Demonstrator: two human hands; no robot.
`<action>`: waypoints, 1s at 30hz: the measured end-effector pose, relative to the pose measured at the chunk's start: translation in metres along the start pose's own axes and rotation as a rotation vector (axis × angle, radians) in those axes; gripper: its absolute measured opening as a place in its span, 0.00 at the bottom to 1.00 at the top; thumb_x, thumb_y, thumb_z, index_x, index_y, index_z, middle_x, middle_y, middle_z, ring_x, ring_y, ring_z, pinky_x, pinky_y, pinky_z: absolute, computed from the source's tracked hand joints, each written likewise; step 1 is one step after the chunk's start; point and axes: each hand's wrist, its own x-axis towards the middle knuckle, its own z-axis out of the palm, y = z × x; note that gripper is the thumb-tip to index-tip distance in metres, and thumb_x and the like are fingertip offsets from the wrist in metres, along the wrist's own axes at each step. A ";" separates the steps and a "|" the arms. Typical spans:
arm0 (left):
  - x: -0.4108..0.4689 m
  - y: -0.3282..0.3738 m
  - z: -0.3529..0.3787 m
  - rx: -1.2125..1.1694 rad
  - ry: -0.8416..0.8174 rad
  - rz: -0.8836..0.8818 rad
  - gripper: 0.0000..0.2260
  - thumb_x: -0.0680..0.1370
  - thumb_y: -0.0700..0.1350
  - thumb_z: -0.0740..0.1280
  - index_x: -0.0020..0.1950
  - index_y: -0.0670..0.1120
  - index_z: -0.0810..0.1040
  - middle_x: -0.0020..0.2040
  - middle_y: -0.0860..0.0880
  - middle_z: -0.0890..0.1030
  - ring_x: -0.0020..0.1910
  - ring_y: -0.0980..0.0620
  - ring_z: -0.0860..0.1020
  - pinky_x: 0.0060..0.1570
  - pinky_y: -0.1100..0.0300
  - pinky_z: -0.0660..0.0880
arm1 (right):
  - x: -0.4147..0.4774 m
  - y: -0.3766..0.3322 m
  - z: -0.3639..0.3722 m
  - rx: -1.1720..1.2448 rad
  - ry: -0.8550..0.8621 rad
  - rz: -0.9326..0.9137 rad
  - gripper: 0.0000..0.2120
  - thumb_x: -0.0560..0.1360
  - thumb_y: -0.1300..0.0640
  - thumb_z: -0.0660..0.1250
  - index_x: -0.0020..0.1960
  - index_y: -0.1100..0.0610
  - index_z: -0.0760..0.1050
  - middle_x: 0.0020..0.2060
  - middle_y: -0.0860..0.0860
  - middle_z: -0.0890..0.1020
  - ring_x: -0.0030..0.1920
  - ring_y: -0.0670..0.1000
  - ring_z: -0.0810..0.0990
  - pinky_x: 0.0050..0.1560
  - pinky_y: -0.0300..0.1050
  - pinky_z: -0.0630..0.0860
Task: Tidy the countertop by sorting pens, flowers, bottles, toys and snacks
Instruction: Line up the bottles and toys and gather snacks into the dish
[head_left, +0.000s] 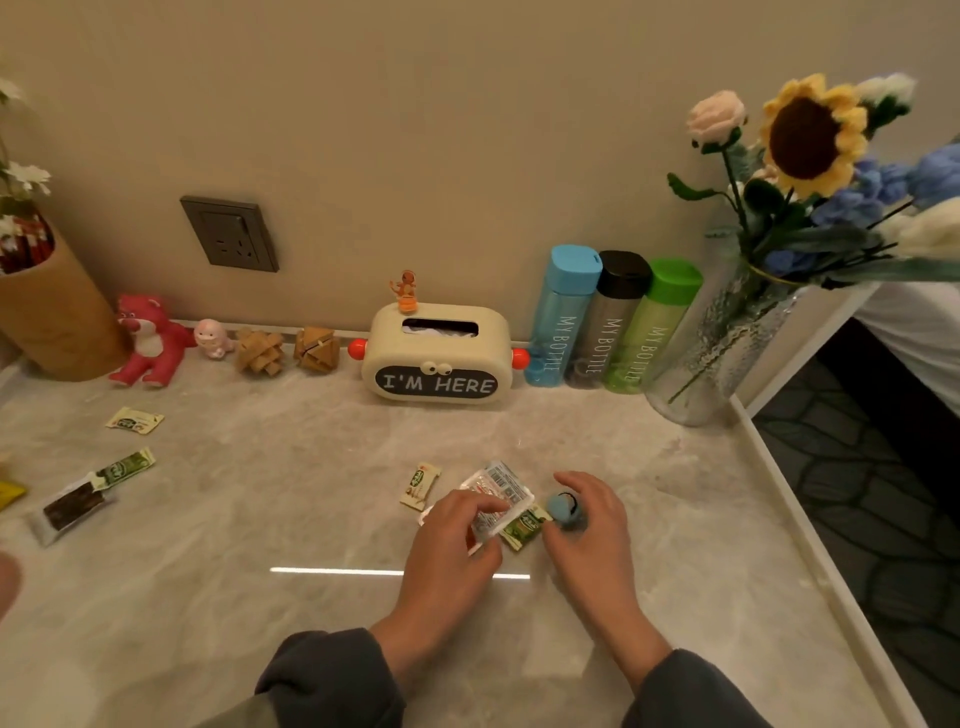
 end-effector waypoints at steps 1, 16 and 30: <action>-0.002 0.002 0.008 0.020 0.015 0.011 0.16 0.72 0.40 0.68 0.54 0.60 0.76 0.54 0.66 0.74 0.59 0.68 0.70 0.58 0.71 0.67 | 0.000 0.007 -0.004 -0.015 -0.018 -0.012 0.26 0.67 0.65 0.70 0.61 0.45 0.75 0.60 0.42 0.75 0.61 0.43 0.72 0.65 0.44 0.71; -0.008 0.000 0.039 0.245 0.182 0.081 0.11 0.70 0.46 0.68 0.51 0.56 0.81 0.49 0.62 0.77 0.52 0.63 0.73 0.56 0.69 0.66 | -0.008 0.032 -0.012 -0.012 -0.114 -0.065 0.21 0.77 0.53 0.67 0.69 0.48 0.71 0.63 0.46 0.77 0.62 0.46 0.75 0.67 0.49 0.71; 0.014 0.041 0.043 0.008 0.034 -0.167 0.13 0.79 0.55 0.63 0.62 0.56 0.78 0.56 0.58 0.80 0.56 0.60 0.75 0.61 0.58 0.71 | 0.001 0.006 -0.036 0.256 -0.246 -0.144 0.23 0.76 0.57 0.70 0.64 0.36 0.71 0.61 0.38 0.78 0.60 0.37 0.76 0.61 0.40 0.77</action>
